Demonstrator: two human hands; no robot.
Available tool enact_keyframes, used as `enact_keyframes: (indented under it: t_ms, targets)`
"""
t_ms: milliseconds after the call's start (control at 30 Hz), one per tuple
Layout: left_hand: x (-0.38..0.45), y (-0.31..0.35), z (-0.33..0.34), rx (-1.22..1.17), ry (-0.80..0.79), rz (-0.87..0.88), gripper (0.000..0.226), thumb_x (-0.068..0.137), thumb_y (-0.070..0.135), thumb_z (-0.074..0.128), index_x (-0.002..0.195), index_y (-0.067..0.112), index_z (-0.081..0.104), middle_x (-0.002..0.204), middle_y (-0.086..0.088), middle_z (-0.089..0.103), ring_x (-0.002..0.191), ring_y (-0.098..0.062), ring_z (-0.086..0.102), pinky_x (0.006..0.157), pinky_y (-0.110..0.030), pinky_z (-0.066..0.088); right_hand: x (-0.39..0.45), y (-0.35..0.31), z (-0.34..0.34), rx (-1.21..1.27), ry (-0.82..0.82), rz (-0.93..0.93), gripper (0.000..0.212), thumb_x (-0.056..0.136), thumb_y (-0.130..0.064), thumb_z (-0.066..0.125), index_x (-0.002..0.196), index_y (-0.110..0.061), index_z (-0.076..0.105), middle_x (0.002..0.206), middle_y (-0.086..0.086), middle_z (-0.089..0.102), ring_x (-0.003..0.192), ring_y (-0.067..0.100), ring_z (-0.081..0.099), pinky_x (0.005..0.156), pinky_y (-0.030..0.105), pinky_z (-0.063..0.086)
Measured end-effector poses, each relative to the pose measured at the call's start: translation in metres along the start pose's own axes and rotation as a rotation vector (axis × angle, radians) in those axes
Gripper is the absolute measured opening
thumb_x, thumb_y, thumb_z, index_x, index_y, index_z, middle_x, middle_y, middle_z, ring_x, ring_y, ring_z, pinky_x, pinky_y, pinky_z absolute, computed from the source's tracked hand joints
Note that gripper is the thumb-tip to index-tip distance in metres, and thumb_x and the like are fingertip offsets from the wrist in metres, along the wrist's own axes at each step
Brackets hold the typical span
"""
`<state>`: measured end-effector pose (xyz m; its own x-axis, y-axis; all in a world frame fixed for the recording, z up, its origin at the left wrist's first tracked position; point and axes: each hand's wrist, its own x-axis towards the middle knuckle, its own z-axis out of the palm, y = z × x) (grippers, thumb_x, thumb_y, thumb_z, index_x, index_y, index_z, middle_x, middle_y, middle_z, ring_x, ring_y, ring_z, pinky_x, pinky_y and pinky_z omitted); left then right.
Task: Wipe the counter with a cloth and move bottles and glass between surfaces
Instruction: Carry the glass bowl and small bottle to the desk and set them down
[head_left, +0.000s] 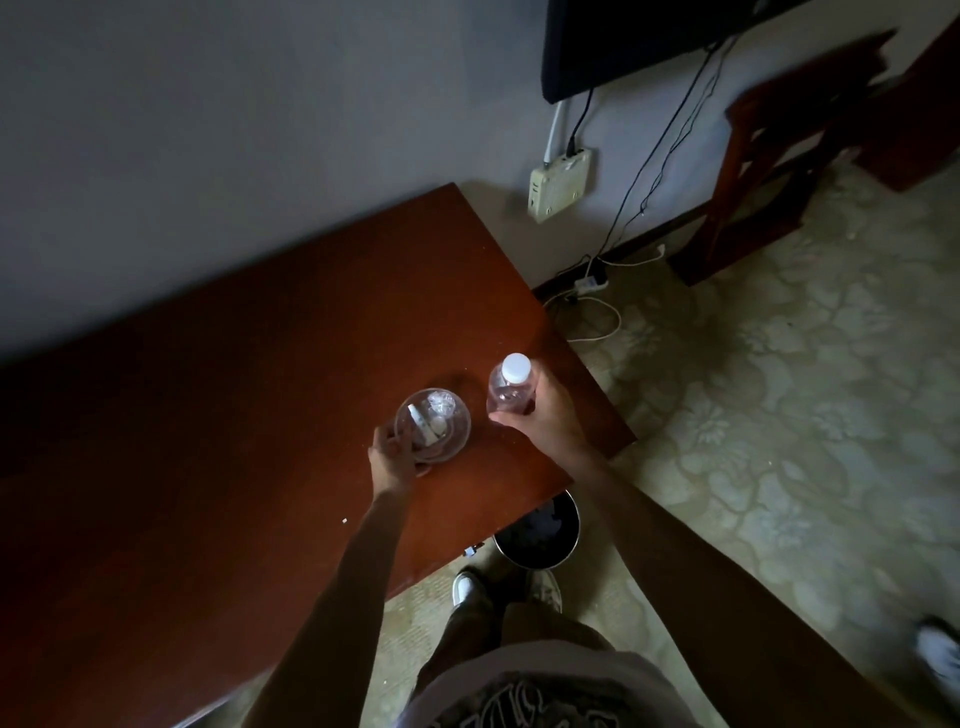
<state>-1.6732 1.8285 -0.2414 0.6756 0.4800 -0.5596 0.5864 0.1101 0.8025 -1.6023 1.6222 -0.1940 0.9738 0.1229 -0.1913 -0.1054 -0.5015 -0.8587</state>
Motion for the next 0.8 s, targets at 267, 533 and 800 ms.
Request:
enact_keyframes:
  t_ms: [267, 533, 800]
  targets:
    - [-0.002, -0.004, -0.014, -0.022, -0.003, -0.121, 0.06, 0.09, 0.045, 0.063, 0.128, 0.002, 0.046, 0.118, -0.02, 0.065, 0.078, -0.028, 0.075, 0.052, -0.035, 0.061, -0.001, 0.009, 0.002, -0.012, -0.01, -0.001, 0.08, 0.051, -0.015, 0.092, 0.119, -0.012, 0.049, 0.115, -0.001, 0.059, 0.101, 0.009, 0.057, 0.078, 0.012, 0.041]
    - [-0.062, -0.001, -0.022, -0.033, -0.208, -0.126, 0.036, 0.099, 0.034, 0.052, 0.114, 0.002, 0.06, 0.113, -0.015, 0.069, 0.064, -0.011, 0.073, 0.068, -0.034, 0.056, -0.038, 0.044, -0.033, 0.052, 0.107, 0.088, 0.063, 0.066, -0.022, 0.085, 0.119, -0.017, 0.051, 0.121, -0.001, 0.059, 0.109, 0.013, 0.058, 0.089, 0.027, 0.05]
    - [-0.128, -0.037, 0.029, 0.254, -0.745, -0.099, 0.034, 0.099, 0.039, 0.05, 0.1, 0.012, 0.07, 0.095, -0.01, 0.074, 0.083, -0.026, 0.068, 0.071, -0.032, 0.055, -0.158, 0.134, -0.083, 0.11, 0.248, 0.431, 0.021, 0.088, -0.016, 0.064, 0.108, -0.015, 0.056, 0.094, 0.001, 0.062, 0.08, 0.016, 0.058, 0.073, 0.033, 0.047]
